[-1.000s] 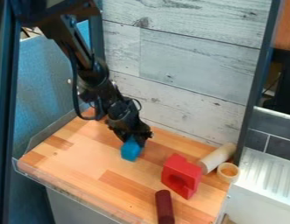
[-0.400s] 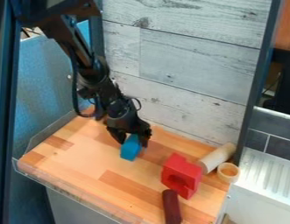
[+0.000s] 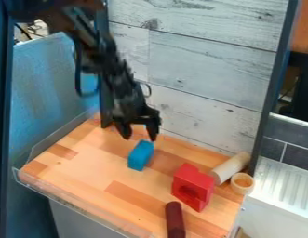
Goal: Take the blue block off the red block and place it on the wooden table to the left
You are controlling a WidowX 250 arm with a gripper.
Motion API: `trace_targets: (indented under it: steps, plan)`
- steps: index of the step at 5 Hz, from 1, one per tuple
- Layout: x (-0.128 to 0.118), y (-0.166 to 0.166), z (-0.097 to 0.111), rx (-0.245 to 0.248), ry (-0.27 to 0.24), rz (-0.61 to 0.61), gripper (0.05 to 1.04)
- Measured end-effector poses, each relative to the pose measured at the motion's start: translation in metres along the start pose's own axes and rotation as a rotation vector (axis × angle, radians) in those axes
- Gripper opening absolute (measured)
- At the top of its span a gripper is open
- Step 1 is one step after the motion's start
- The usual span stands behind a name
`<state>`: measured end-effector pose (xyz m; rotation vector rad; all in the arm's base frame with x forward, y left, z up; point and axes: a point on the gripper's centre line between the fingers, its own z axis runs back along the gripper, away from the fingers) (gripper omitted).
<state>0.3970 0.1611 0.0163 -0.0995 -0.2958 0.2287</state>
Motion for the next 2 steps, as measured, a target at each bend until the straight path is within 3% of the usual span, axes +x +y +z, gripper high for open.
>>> trace_targets:
  steps: [1, 2]
  plan:
    - [-0.008, -0.007, 0.022, -0.006, 0.071, -0.033, 1.000]
    - [-0.006, -0.027, 0.065, 0.014, 0.049, -0.083, 1.000]
